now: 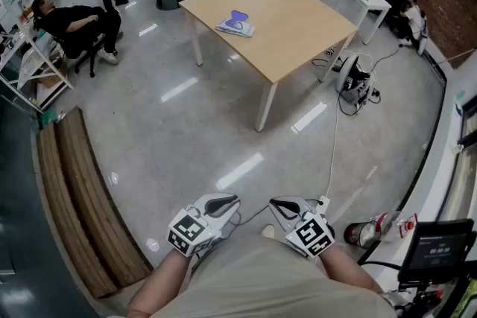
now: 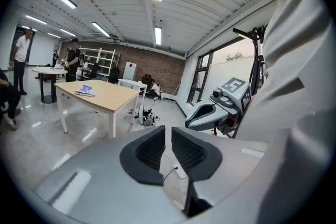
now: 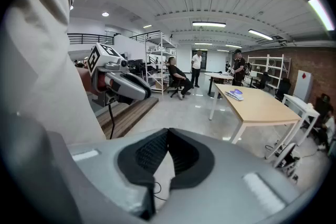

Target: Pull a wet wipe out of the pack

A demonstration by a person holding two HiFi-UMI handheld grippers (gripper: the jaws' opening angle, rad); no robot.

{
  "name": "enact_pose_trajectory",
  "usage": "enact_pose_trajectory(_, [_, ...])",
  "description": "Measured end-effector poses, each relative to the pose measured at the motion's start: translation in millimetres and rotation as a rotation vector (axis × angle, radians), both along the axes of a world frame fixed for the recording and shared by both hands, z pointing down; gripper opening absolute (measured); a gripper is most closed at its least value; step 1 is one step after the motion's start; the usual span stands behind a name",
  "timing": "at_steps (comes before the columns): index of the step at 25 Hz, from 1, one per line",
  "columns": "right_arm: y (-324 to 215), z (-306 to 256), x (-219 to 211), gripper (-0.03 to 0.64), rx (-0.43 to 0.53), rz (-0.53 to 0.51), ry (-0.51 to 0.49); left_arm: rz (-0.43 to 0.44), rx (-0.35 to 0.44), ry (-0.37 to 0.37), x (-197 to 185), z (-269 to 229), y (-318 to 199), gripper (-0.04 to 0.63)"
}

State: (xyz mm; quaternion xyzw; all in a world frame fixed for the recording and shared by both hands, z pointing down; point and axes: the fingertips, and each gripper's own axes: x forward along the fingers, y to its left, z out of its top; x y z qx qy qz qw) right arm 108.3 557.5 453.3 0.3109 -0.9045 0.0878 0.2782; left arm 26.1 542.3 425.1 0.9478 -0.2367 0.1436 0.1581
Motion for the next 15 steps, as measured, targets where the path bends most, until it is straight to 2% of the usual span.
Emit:
enact_pose_trajectory(7, [0, -1, -5, 0.003, -0.004, -0.009, -0.001, -0.001, -0.007, 0.006, 0, 0, 3, 0.041])
enact_pose_trajectory(15, [-4, -9, -23, 0.003, -0.02, -0.022, -0.016, -0.017, -0.019, 0.025, -21, -6, 2, 0.041])
